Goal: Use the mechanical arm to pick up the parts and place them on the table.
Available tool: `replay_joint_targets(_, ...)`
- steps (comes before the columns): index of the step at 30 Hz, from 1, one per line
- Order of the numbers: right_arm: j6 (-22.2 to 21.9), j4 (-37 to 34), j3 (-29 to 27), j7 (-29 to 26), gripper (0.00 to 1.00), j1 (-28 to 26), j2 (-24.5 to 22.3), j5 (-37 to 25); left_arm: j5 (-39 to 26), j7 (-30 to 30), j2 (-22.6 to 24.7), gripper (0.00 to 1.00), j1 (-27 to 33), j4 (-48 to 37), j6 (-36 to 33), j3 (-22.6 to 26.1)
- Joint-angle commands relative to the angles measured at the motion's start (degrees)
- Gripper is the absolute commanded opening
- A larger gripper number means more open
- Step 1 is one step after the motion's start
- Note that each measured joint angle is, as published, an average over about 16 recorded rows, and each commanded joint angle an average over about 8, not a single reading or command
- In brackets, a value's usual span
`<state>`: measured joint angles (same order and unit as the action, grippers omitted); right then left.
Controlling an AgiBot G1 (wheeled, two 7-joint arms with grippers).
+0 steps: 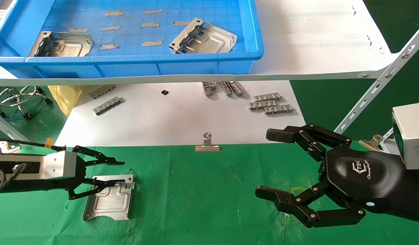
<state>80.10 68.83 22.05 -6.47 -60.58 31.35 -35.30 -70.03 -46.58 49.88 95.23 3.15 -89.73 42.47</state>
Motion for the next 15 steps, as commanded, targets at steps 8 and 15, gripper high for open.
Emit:
replay_joint_targets(8, -0.01, -0.01, 0.0, 0.0, 1.0, 0.01, 0.0, 0.0, 6.03, 9.37, 0.26, 1.0, -3.23, -6.1, -1.18, -3.91)
replay_joint_targets(15, -0.01, -0.02, 0.0, 0.0, 1.0, 0.01, 0.0, 0.0, 6.58, 9.68, 0.29, 1.0, -3.65, -6.13, -1.16, -4.26)
